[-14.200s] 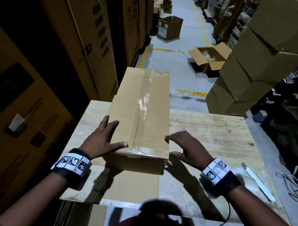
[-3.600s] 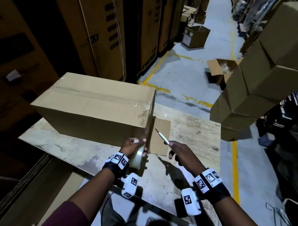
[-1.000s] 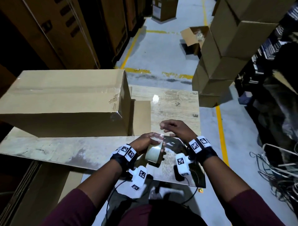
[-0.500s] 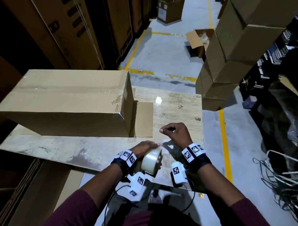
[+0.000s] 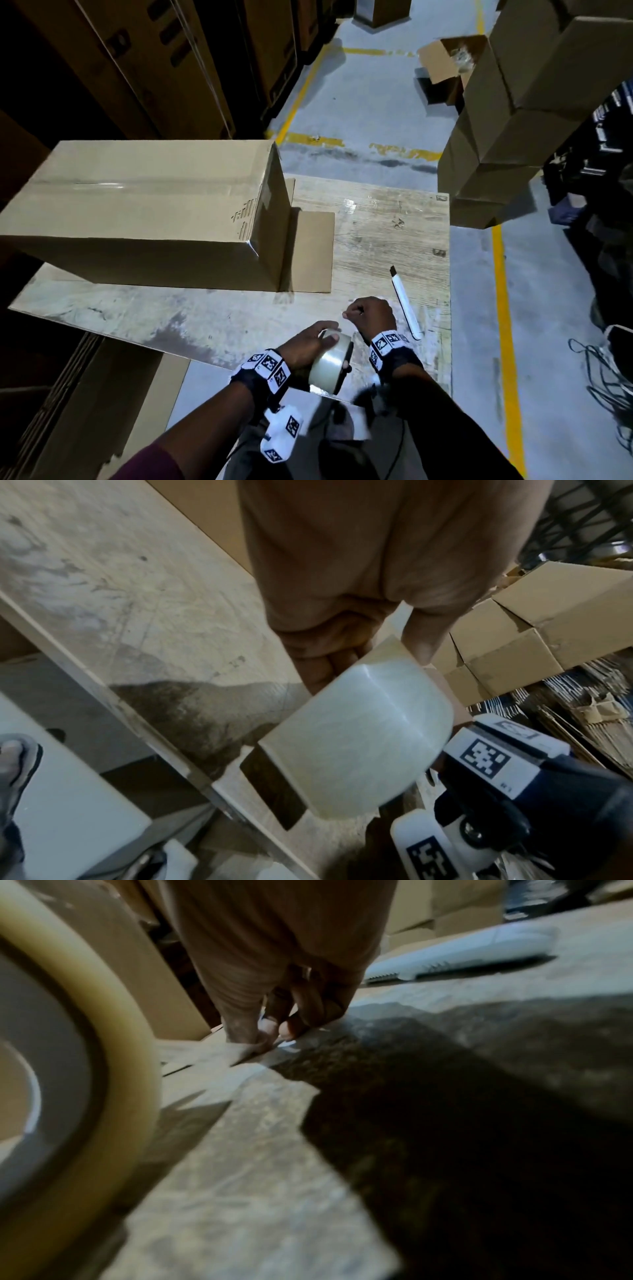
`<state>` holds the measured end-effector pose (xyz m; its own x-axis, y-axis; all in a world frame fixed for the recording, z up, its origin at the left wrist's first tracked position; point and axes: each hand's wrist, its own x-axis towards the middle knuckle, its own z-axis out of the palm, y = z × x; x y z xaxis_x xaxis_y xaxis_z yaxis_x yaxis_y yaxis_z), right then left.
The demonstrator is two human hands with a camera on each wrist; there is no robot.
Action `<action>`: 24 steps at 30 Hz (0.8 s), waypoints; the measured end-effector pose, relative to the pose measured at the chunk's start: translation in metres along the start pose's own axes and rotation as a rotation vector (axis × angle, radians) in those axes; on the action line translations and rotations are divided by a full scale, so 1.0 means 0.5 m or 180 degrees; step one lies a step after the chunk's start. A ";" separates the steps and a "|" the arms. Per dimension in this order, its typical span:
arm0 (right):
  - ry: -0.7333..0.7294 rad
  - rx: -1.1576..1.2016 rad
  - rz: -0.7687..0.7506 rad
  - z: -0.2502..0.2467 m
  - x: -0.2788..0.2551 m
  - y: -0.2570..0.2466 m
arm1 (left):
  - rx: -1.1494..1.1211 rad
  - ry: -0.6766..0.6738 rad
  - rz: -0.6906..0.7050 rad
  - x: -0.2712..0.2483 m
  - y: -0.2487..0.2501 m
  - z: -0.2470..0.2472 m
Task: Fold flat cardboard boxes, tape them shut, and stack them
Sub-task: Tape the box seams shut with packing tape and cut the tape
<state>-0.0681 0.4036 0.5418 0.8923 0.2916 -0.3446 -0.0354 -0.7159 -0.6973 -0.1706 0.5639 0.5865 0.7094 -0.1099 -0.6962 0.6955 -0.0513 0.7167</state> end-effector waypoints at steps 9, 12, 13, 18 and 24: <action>0.0271 -0.0661 0.0381 -0.018 0.020 -0.019 | 0.0516 0.0065 0.0050 -0.007 -0.001 -0.002; 0.0151 -0.0882 0.0462 -0.030 0.023 -0.005 | 0.1117 0.0063 0.0105 -0.032 0.010 -0.004; 0.0042 -0.1024 0.0481 -0.038 0.025 -0.003 | 0.1470 0.0081 0.0175 -0.044 0.015 -0.011; -0.0306 -0.1280 -0.0198 -0.112 0.064 -0.087 | 0.2698 0.0151 0.1252 -0.137 0.110 -0.089; -0.0017 0.1785 -0.1172 -0.134 0.055 -0.373 | 0.2129 0.1118 0.2532 -0.282 0.274 -0.233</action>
<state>-0.0066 0.5025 0.7043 0.8886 0.4580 -0.0239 0.0410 -0.1313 -0.9905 -0.1620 0.6878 0.7782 0.9947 -0.0665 0.0783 -0.1027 -0.6309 0.7690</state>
